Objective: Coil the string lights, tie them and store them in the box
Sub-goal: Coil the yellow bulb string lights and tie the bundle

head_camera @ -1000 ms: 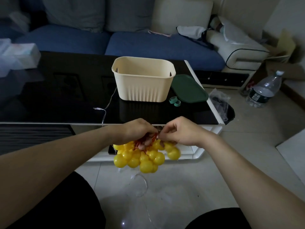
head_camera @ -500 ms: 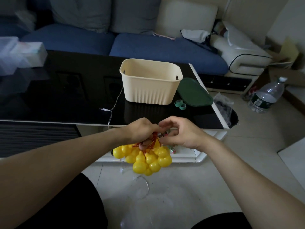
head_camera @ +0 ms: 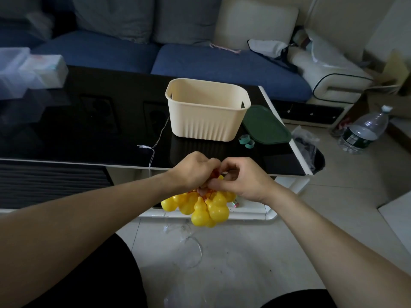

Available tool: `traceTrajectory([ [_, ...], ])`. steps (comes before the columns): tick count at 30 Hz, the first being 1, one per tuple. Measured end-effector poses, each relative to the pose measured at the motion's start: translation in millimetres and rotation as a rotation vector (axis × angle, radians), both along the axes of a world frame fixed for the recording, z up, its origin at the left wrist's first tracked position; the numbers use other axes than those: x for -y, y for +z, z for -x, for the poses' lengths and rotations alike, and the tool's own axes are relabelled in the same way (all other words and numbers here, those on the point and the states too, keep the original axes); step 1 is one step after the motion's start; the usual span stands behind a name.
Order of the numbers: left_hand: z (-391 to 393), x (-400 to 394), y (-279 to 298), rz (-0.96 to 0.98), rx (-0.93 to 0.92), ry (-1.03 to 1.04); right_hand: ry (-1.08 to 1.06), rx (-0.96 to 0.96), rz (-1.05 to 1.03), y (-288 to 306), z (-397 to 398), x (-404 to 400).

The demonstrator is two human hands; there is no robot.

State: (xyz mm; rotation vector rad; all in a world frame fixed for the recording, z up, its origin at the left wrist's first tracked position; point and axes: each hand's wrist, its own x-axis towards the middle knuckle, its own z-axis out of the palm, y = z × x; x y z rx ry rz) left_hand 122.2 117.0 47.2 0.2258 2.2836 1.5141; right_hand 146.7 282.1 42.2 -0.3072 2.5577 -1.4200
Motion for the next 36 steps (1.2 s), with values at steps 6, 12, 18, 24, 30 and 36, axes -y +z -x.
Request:
traceTrajectory([
  [6, 0, -7, -8, -0.071, 0.004, 0.148, -0.035, -0.14, -0.04, 2, 2, 3],
  [12, 2, -5, -10, -0.161, 0.111, 0.091, -0.118, -0.053, 0.053, -1, -4, 5],
  [18, 6, -4, -12, -0.299, 0.24, 0.015, -0.231, 0.005, 0.126, 1, -9, 12],
  [24, 3, -8, -8, -0.336, 0.216, 0.054, -0.242, -0.035, 0.058, 2, -3, 13],
  [30, 3, -20, -1, -0.315, 0.087, 0.183, -0.075, 0.115, 0.241, 16, 1, 1],
  [36, 6, -23, -2, -0.173, -0.164, 0.183, -0.088, 0.009, 0.106, 20, 4, -6],
])
